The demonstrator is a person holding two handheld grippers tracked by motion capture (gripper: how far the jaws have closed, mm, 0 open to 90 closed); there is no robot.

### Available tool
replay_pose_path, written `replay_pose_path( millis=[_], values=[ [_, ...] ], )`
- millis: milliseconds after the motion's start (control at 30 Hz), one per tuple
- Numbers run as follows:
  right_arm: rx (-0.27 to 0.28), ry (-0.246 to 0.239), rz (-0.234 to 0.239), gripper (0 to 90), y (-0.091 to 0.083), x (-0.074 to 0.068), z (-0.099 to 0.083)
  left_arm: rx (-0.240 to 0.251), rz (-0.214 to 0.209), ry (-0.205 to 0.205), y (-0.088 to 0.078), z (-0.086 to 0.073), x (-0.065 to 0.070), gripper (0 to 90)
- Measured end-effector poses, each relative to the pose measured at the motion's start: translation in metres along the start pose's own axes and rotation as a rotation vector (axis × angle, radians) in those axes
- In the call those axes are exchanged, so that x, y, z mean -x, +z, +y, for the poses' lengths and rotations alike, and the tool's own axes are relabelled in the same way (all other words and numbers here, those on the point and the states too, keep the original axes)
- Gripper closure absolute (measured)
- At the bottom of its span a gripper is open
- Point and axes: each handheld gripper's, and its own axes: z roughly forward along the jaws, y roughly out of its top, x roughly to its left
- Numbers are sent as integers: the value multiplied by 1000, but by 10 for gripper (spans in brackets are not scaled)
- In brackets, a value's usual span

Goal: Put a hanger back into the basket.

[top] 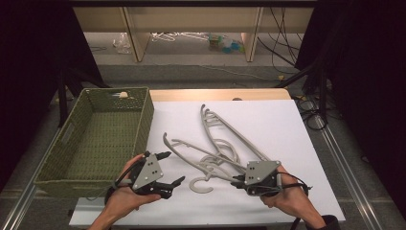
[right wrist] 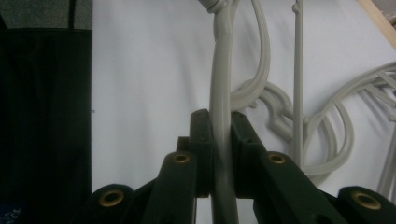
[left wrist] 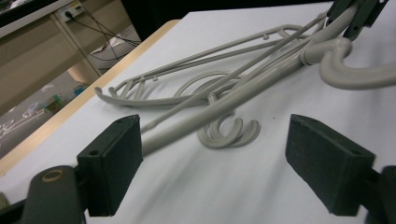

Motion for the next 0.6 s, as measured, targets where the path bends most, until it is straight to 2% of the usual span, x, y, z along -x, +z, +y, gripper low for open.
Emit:
replay_pose_path(
  millis=[67, 133, 200, 233, 300, 367, 400, 433, 467, 500, 600],
  values=[
    [-2, -8, 25, 822, 1, -3, 2, -23, -22, 42, 7, 3, 1, 221],
    [-1, -15, 28, 822, 1, -4, 3, -32, -41, 89, 12, 5, 3, 224],
    [9, -19, 39, 822, 0, -4, 3, -46, -73, 111, 15, 6, 4, 244],
    [11, -21, 47, 822, 0, -5, 3, -70, -85, 147, 18, 6, 5, 247],
    [10, -27, 57, 822, 2, -6, 5, -71, -95, 151, 21, 5, 7, 274],
    [12, -28, 72, 822, 4, -8, 6, -93, -127, 191, 25, 5, 8, 318],
    [12, -28, 72, 822, 4, -8, 6, -93, -127, 191, 25, 5, 8, 326],
    [12, -38, 94, 822, 6, -9, 7, -100, -160, 205, 27, 6, 9, 350],
    [12, -38, 94, 822, 6, -9, 7, -100, -160, 205, 27, 6, 9, 375],
    [12, -46, 101, 822, 7, -9, 7, -110, -178, 216, 29, 6, 11, 375],
    [16, -59, 130, 822, 7, -12, 8, -139, -237, 271, 32, 8, 12, 477]
  ],
)
